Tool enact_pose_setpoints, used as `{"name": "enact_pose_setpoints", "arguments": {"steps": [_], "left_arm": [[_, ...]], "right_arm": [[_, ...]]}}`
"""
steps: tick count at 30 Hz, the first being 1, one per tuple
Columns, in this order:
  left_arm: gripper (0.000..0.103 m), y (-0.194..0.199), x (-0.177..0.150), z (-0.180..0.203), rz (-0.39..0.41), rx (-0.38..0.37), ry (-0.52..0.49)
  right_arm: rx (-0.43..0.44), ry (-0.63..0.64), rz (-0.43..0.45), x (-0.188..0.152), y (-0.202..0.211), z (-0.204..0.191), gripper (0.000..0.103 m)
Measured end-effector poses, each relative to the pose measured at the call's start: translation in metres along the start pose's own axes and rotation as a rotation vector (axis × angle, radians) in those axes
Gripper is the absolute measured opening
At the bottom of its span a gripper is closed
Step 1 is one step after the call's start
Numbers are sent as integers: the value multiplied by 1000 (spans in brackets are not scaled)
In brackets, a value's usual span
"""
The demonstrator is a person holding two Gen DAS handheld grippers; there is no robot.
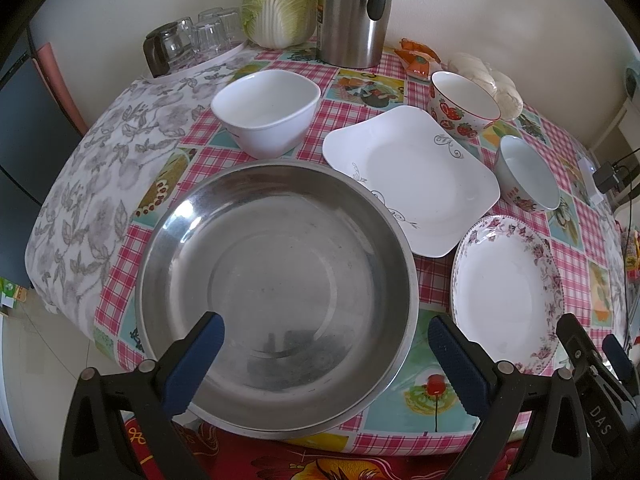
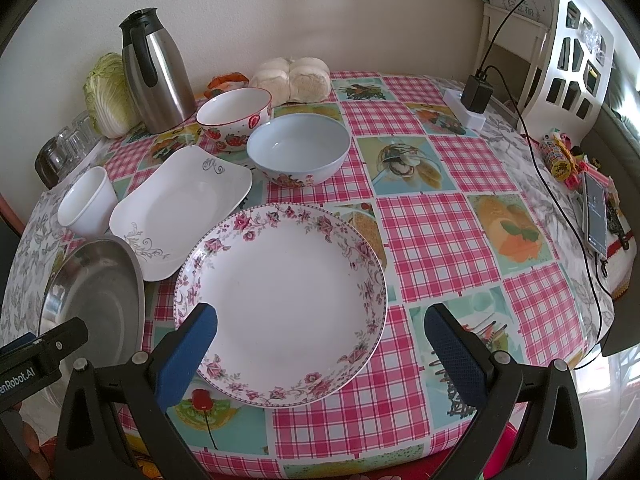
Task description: Organize plates and bowls
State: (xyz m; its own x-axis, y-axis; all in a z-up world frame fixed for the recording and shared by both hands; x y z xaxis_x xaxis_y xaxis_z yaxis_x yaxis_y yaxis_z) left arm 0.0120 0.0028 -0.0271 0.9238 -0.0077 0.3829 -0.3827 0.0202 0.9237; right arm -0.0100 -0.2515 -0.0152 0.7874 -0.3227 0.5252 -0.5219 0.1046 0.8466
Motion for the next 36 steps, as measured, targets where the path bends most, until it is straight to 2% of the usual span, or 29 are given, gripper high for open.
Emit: {"name": "enact_pose_setpoints", "arguments": {"steps": [36], "left_arm": [[103,0,0,-1,0,-2,-1]], "right_arm": [[-5,4,-5,-1,-2,-1,103]]}}
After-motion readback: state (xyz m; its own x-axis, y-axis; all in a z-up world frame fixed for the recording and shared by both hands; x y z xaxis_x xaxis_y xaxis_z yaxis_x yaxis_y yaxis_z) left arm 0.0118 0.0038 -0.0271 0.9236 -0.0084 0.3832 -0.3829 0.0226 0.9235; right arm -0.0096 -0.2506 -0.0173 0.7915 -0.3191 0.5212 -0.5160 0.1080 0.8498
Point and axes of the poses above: each gripper's, at about its wrist camera, not at the fingertips, and y roughly against the way its jaws point, z to its right, x to its top, the point moved 3 cm from there along -y, roughly the way its jaws point, and after that the axes turned 5 degrees about -y, right-handed, at the moved point
